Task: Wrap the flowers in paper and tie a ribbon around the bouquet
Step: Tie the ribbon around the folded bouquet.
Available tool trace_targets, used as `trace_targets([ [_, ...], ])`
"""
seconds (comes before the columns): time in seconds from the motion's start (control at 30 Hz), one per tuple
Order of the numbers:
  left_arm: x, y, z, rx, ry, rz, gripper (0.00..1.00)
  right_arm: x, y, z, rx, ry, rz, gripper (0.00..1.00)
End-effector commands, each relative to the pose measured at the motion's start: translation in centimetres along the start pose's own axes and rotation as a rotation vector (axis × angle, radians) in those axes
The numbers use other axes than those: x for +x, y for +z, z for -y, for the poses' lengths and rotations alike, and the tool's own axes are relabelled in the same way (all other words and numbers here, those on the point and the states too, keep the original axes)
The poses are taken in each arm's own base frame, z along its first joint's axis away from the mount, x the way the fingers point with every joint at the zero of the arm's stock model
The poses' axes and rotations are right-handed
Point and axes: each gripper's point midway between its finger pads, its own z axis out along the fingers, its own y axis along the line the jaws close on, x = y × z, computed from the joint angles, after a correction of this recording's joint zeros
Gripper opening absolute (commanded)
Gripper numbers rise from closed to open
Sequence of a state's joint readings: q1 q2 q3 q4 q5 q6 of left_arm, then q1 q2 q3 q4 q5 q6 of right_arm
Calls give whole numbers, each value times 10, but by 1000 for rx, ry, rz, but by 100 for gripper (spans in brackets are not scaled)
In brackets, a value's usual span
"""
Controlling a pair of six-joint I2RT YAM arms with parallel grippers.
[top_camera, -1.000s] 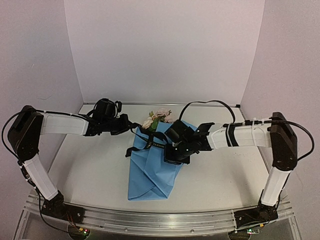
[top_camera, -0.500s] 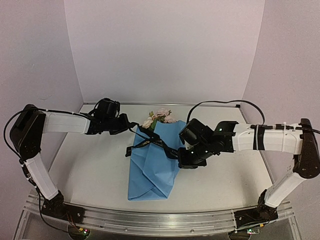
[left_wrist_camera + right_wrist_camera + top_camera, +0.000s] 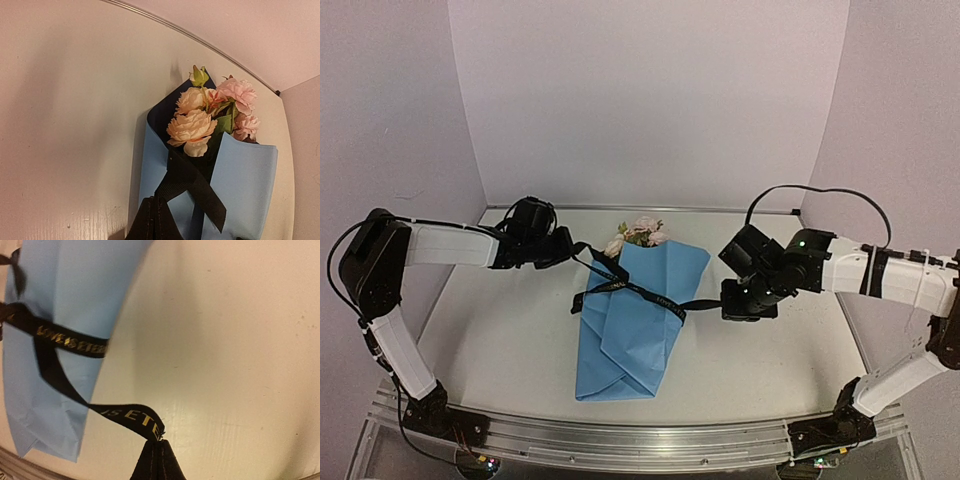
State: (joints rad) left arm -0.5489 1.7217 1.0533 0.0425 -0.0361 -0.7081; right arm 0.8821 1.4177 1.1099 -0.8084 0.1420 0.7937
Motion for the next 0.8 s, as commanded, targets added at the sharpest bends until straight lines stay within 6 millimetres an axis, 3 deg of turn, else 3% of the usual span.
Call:
trace_targets([
  [0.0,-14,-18,-16,-66,-16,71,0,-11,5,62,182,78,38,0],
  [0.17,-10,-30,-35,-122,-40,103,0,-18,21,91,292,120,33,0],
  [0.27,-5,-33,-46,-169,-46,99,0,-26,27,96,336,123,41,0],
  [0.4,18,-31,-67,-224,-98,54,1,-37,37,102,381,145,50,0],
  [0.47,31,-29,-74,-222,-121,29,2,-45,40,96,359,159,66,0],
  [0.6,35,-24,-70,-181,-140,18,13,-57,46,77,294,164,69,0],
  [0.77,30,-23,-66,-161,-166,19,35,-63,50,70,279,152,70,0],
])
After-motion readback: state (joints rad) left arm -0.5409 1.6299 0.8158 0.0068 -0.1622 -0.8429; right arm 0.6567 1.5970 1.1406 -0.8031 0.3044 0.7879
